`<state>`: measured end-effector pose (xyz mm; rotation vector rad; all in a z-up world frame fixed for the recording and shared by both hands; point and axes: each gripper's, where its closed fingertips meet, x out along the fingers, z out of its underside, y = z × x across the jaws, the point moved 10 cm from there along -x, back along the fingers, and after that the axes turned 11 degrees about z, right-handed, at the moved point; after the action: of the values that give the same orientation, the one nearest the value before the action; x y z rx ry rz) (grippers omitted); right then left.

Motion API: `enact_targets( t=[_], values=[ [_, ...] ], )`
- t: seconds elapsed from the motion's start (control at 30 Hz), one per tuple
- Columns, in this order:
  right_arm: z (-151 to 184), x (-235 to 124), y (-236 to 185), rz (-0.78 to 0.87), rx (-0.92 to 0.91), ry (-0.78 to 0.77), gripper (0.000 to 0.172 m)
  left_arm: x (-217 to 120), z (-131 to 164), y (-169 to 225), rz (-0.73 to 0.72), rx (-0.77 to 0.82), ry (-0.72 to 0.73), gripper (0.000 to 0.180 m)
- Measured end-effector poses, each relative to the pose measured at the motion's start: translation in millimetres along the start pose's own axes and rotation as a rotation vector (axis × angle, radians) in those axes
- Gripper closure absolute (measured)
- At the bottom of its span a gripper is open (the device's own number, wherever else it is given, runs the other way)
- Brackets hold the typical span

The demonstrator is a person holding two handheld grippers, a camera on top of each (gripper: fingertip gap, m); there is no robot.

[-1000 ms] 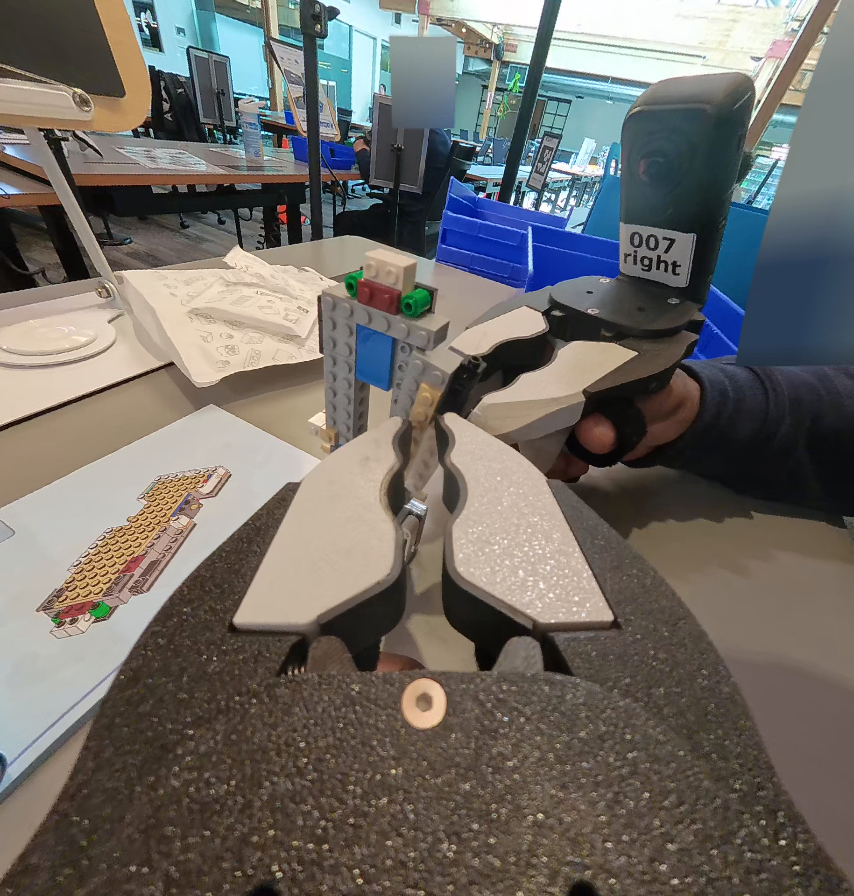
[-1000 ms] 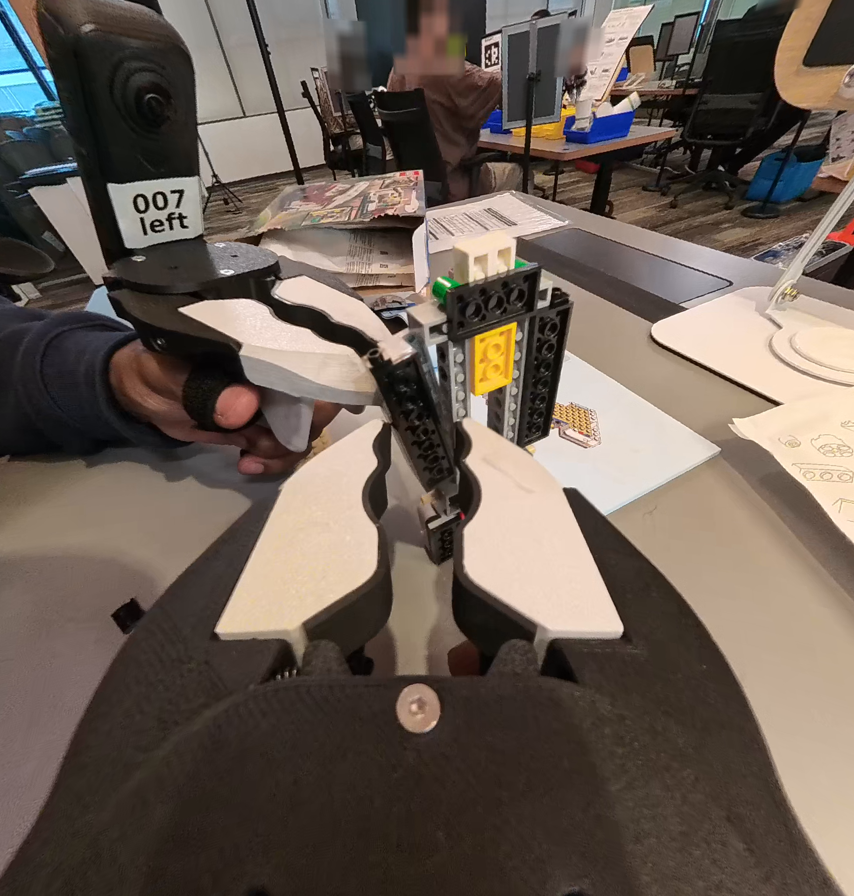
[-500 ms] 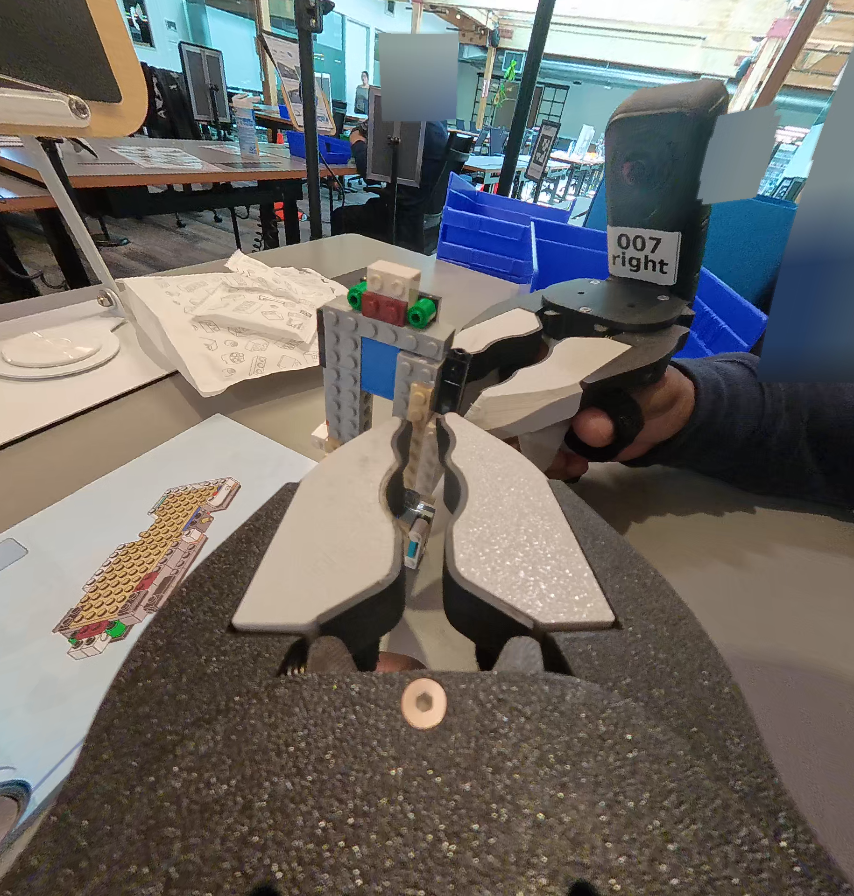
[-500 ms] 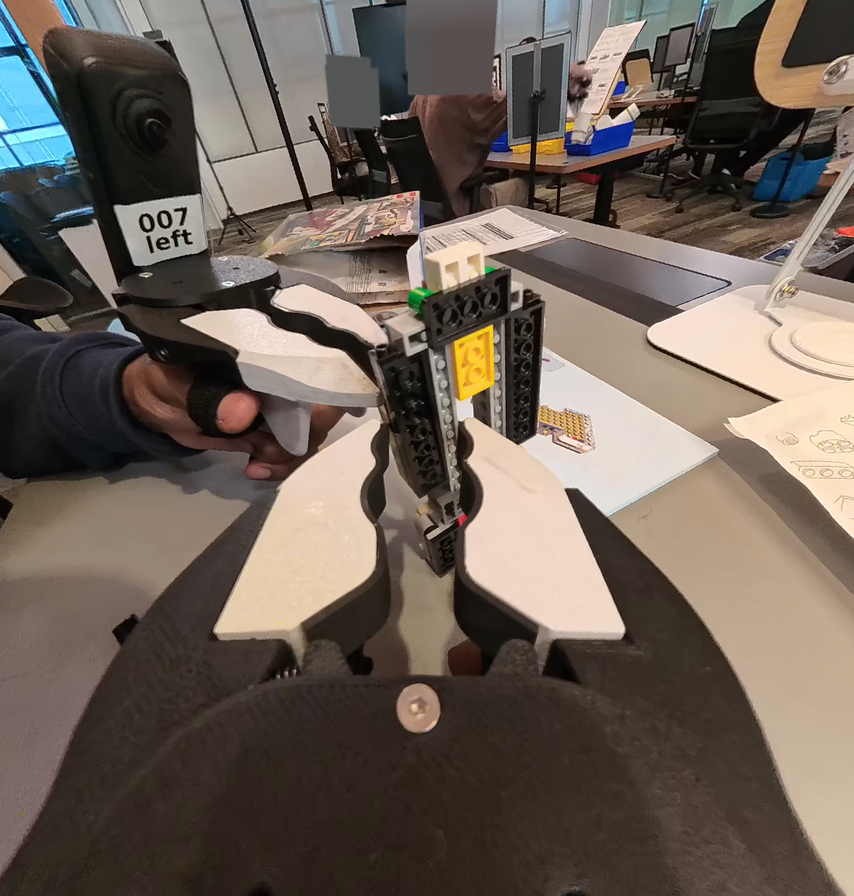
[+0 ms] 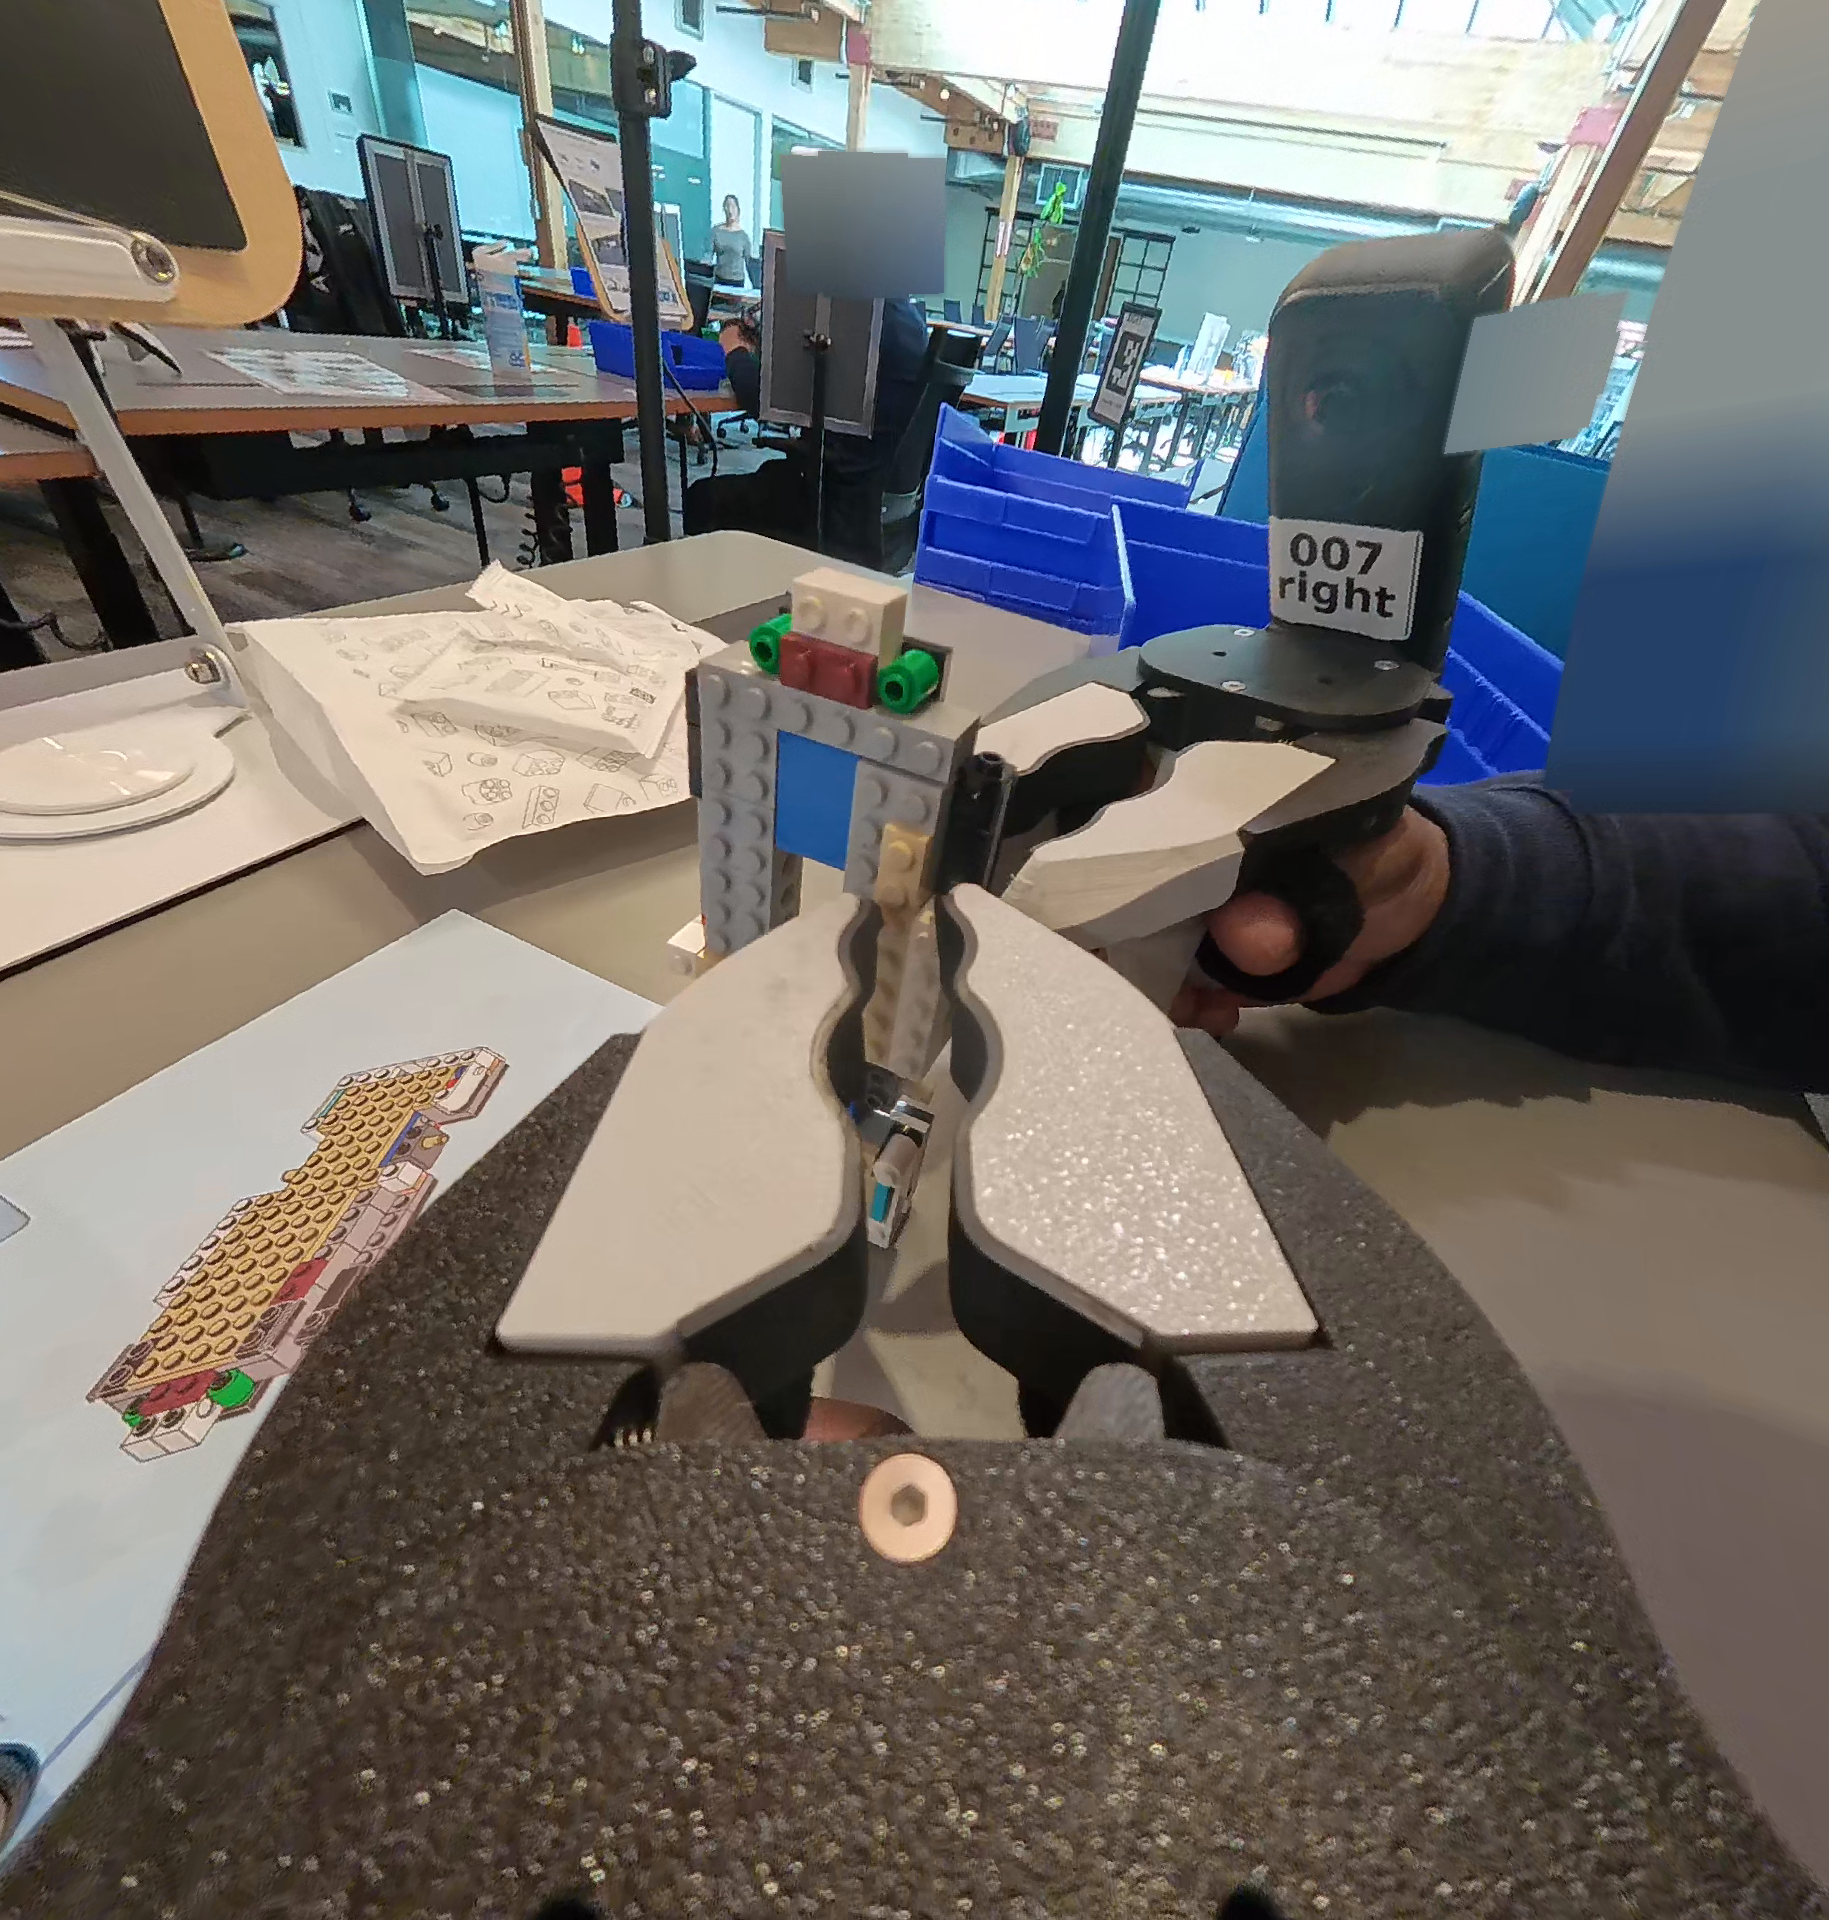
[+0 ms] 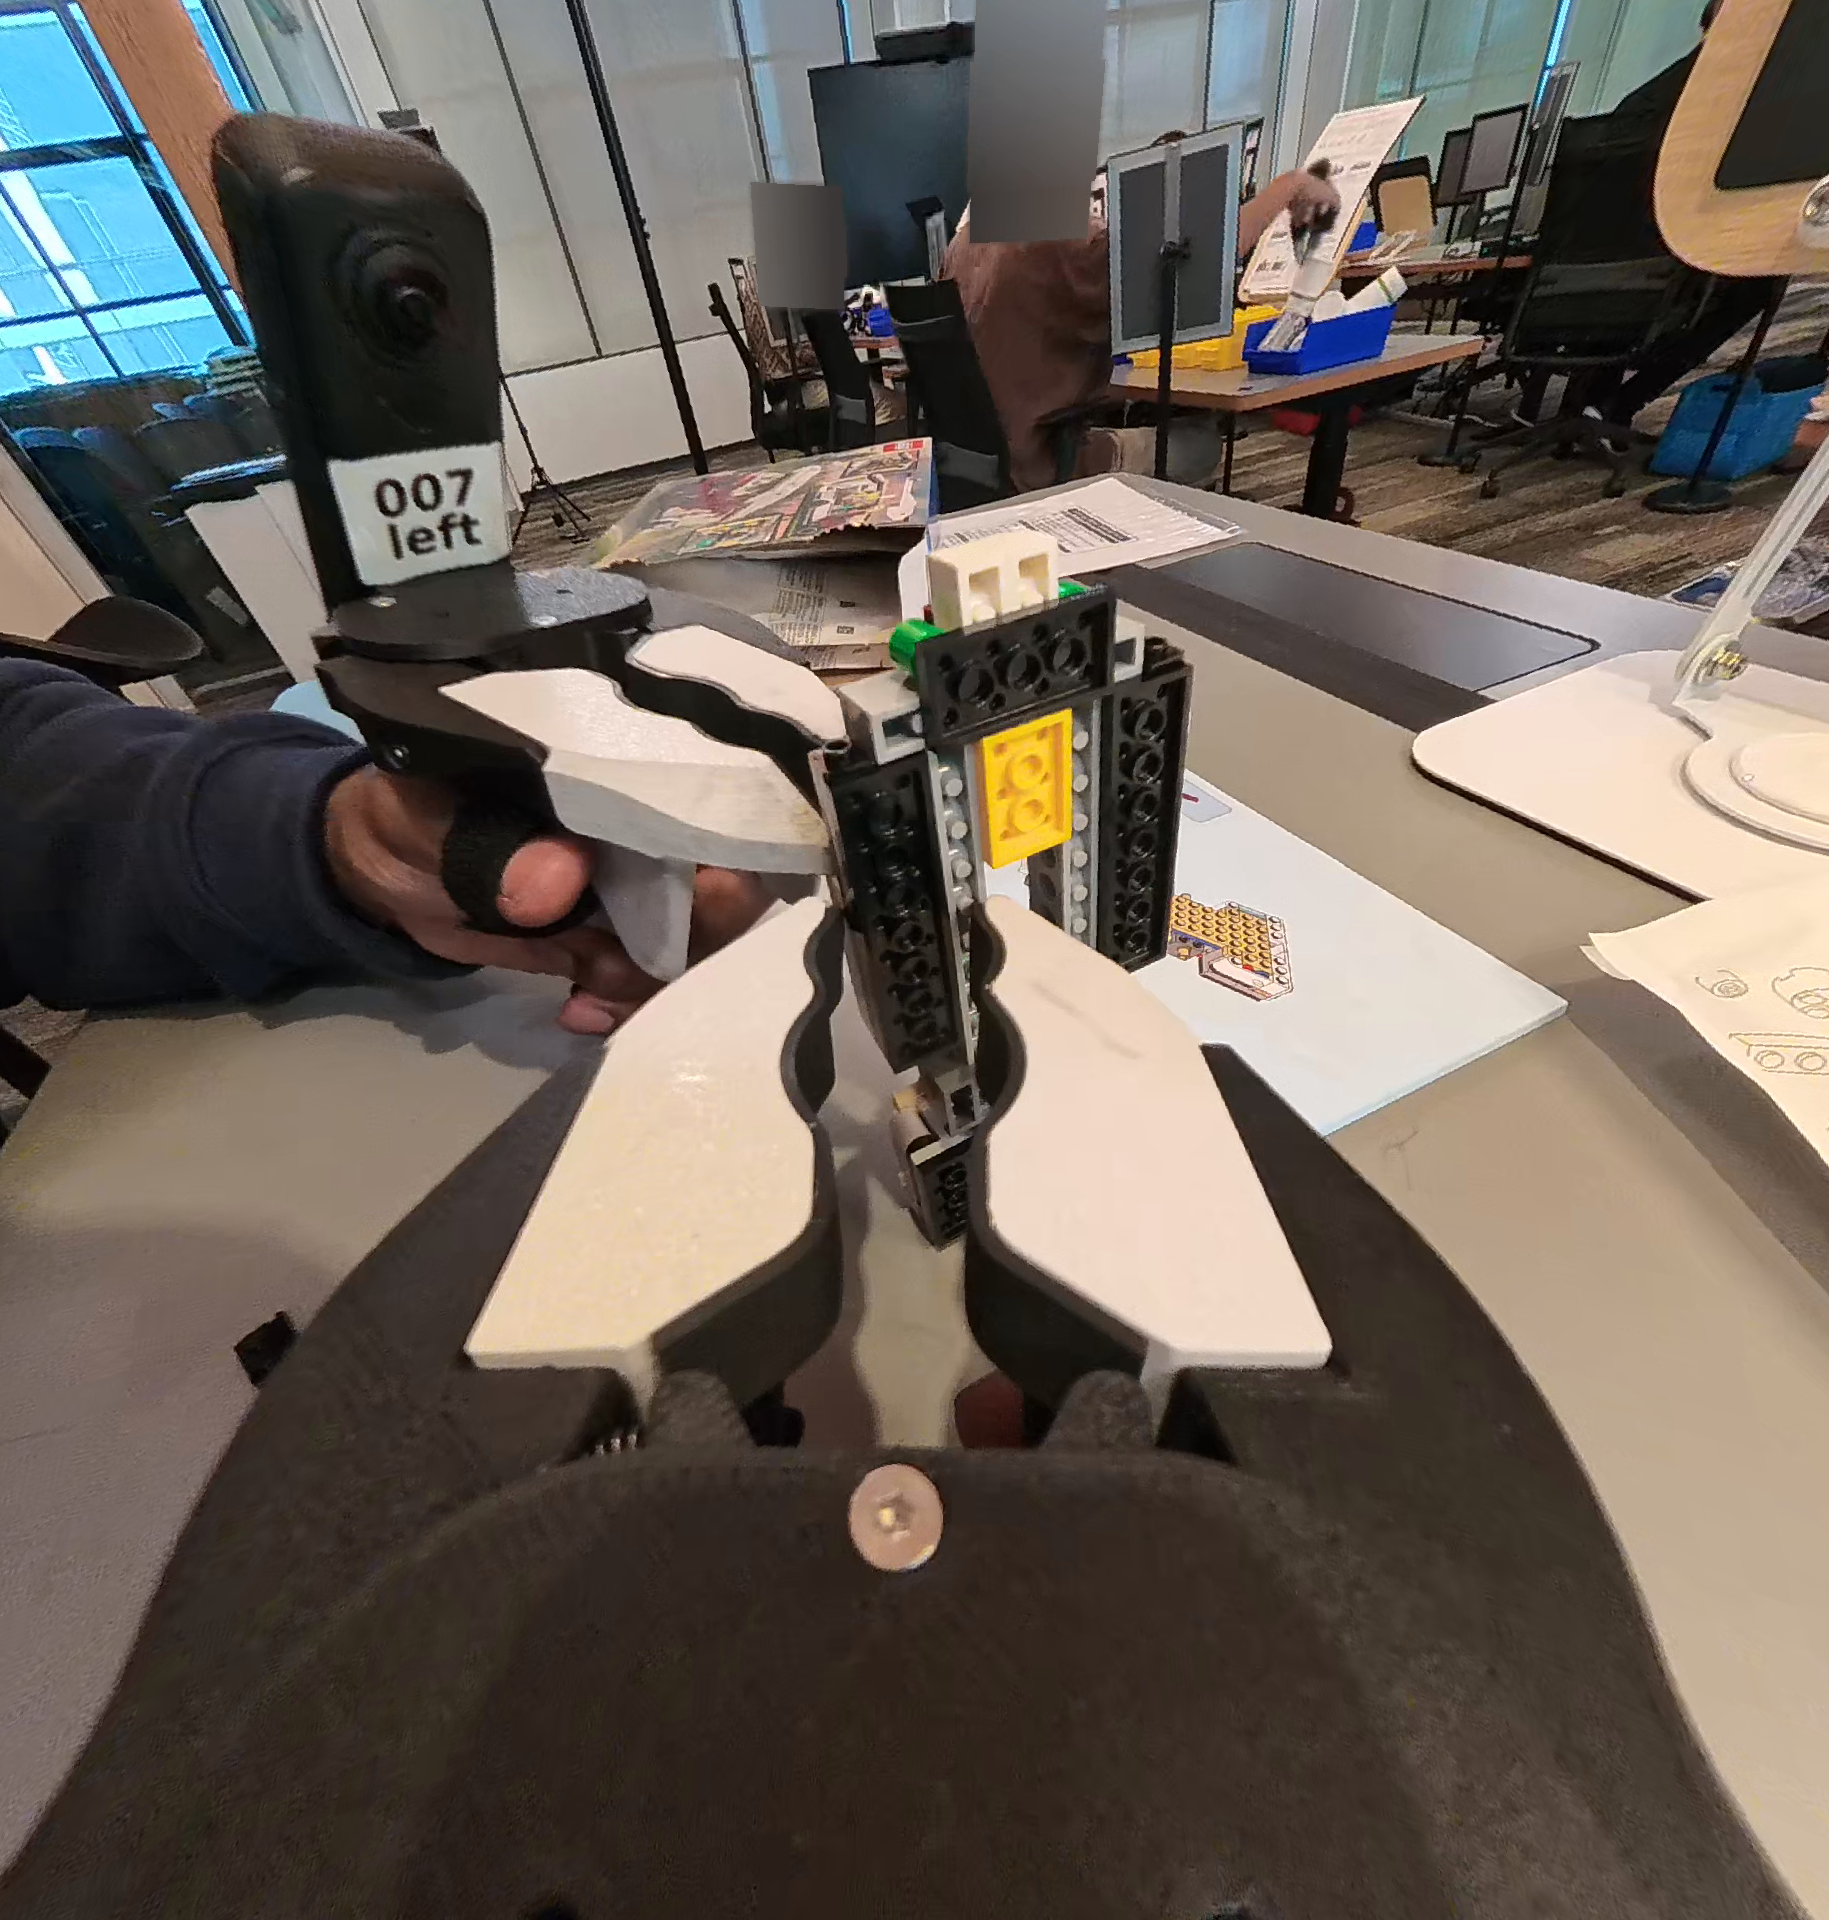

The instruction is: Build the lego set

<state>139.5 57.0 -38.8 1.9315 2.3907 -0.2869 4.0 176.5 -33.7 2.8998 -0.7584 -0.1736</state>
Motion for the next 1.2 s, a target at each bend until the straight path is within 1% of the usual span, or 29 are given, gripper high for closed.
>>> enact_targets(
  t=[0.23, 0.4, 0.5, 0.67, 1.1, 1.2],
  values=[
    [0.4, -0.1, -1.4, 0.009, -0.019, 0.012, 0.15, -0.5, 2.6, -2.6, 0.016, 0.028, 0.024, 0.169],
    [0.9, -0.8, -3.2, 0.02, -0.03, 0.017, 0.151, -0.5, 1.4, -0.5, 0.008, 0.046, 0.003, 0.167],
    [1.1, -1.2, -2.8, 0.022, -0.022, 0.019, 0.151, 0.3, 1.2, 0.3, 0.018, 0.05, -0.023, 0.16],
    [1.7, -1.3, -2.8, 0.019, -0.015, 0.022, 0.152, 0.5, 1.4, -0.2, 0.035, 0.05, -0.024, 0.161],
    [2.0, -0.6, 4.8, -0.063, 0.026, 0.019, 0.152, -0.2, -1.2, -6.1, 0.111, 0.102, -0.078, 0.16],
    [1.2, -0.5, 5.0, -0.094, 0.021, 0.01, 0.149, -1.4, -0.9, -9.2, 0.14, 0.095, -0.073, 0.16]
  ],
)
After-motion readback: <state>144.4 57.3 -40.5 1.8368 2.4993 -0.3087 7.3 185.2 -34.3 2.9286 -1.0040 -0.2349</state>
